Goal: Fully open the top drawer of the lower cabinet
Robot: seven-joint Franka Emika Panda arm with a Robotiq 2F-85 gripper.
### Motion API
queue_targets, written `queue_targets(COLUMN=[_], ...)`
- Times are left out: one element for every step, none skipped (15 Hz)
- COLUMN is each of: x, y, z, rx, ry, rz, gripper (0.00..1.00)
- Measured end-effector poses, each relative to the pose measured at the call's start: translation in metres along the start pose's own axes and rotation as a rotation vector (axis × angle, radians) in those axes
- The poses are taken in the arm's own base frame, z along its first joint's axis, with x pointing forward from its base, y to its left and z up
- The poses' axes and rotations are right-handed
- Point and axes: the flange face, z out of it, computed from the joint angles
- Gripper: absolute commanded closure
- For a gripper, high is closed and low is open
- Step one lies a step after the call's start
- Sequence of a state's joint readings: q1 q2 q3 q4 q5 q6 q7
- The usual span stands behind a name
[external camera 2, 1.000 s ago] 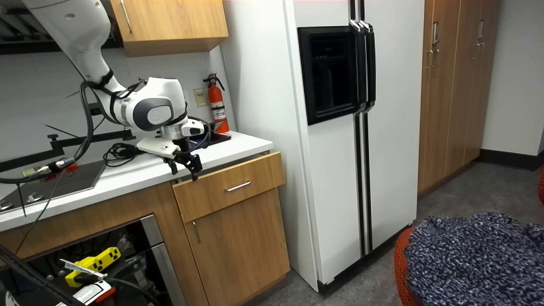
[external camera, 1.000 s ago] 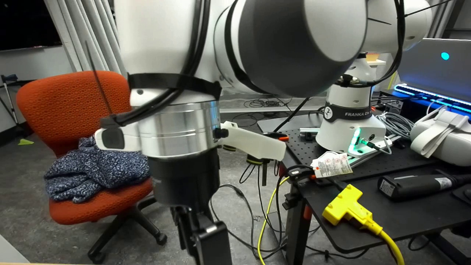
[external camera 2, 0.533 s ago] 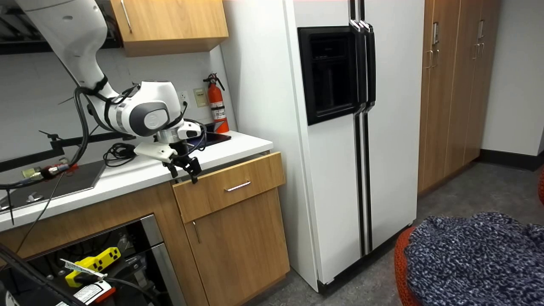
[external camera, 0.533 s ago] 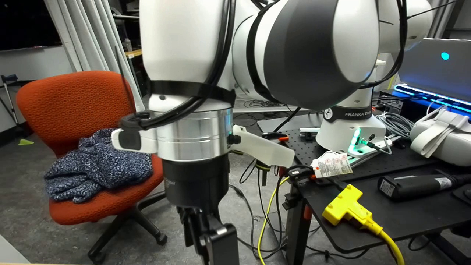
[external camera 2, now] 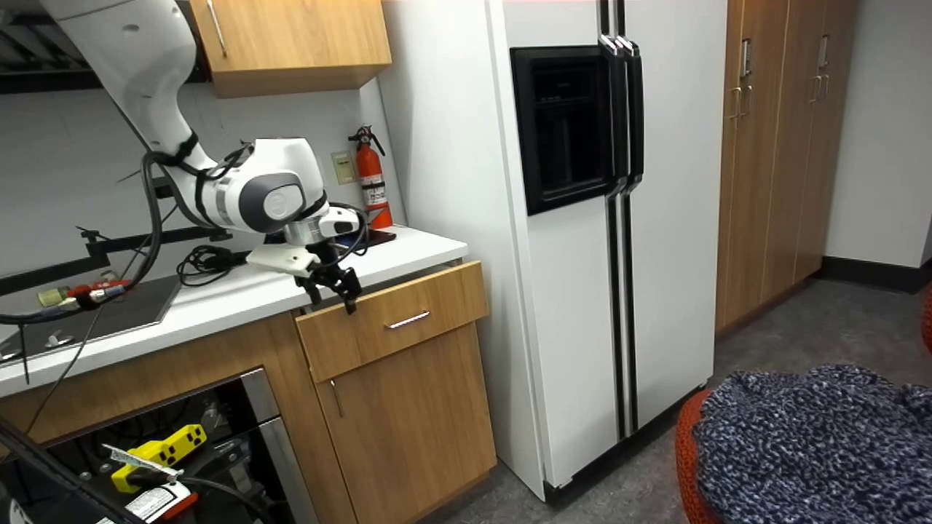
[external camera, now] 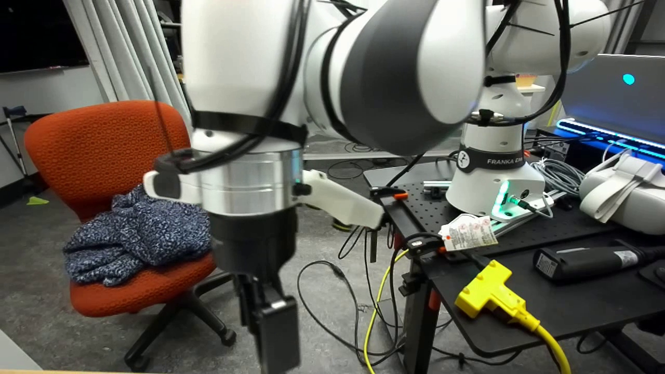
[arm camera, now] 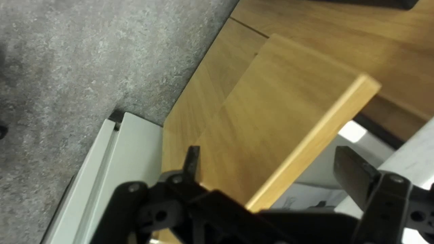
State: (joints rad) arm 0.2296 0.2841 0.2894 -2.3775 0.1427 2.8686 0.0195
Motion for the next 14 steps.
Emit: queue_targets(x=[0.014,0.028,0.041,0.055,0.068,0.081,0.093,0.105,0.116,0.127,0.137,0.146,0.153,0.159], y=[0.024,0.051,0.076,0.099,0.121,0.139,0.151,0.159,0.163,0.164,0.162,0.160,0.157,0.155], z=[-0.003,-0.006,-0.009,-0.010,-0.010,-0.010,-0.009,-0.008,-0.008,-0.008,-0.008,-0.008,-0.007,-0.005], rx=[-0.019,-0.040,-0.057,-0.070,-0.079,-0.083,-0.084,-0.081,-0.078,-0.073,-0.067,-0.058,-0.049,-0.040], ry=[0.018,0.036,0.045,0.050,0.052,0.054,0.056,0.060,0.066,0.073,0.081,0.085,0.087,0.086], rz=[0.009,0.019,0.028,0.036,0.043,0.048,0.052,0.055,0.055,0.055,0.054,0.052,0.052,0.051], gripper=[0.00,0.00,0.00,0.00,0.00,0.00,0.00,0.00,0.00,0.00,0.00,0.00,0.00,0.00])
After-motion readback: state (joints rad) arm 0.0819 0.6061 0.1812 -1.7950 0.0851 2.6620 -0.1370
